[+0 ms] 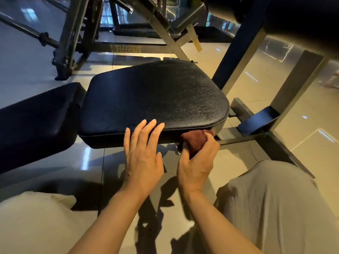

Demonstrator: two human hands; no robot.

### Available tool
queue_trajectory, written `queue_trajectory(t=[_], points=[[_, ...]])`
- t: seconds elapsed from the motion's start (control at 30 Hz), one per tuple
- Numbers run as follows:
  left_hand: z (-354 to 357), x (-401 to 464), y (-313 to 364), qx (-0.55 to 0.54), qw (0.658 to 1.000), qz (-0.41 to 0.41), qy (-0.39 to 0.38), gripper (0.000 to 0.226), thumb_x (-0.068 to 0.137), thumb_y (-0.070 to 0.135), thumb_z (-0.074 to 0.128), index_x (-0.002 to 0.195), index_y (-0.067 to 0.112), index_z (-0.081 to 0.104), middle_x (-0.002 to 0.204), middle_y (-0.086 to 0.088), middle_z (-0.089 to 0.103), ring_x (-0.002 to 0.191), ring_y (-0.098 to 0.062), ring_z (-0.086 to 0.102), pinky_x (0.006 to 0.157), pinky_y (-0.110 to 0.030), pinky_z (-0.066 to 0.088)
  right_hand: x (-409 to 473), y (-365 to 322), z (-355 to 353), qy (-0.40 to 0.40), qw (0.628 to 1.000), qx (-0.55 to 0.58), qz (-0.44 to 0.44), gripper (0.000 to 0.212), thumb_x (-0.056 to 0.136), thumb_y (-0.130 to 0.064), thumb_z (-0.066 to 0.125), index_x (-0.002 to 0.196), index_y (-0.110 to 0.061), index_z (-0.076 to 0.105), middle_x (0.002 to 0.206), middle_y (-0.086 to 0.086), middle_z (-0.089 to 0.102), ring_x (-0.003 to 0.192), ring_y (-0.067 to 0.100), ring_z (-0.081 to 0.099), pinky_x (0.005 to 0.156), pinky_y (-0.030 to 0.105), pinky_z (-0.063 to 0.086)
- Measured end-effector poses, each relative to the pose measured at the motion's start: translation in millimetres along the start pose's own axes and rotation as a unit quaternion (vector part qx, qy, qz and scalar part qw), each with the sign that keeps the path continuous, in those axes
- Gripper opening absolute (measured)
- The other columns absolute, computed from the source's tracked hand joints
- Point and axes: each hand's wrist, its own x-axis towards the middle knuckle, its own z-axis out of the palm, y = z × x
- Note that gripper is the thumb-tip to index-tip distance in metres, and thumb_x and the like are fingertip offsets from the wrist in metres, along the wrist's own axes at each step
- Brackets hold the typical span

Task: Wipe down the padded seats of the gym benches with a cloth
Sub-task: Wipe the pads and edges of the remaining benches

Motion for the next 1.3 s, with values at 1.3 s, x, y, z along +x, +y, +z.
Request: queue_trajectory(t=[1.3], points=[[26.0,34.5,90.6,-0.085,0.995,-0.052,-0.006,0.061,0.081,-0.008,0.060,0.135,0.020,0.051,0.138,0.004,0.052,0.136,-0.010,0.037,0.119,-0.035,-0.005,59.3,26.9,-56.4,-0.059,0.984,0.048,0.164,0.023,0.087,-0.006,0.065,0.107,-0.016,0.057,0.105,-0.002,0.055,0.104,0.018,0.055,0.087,0.018,0.044]])
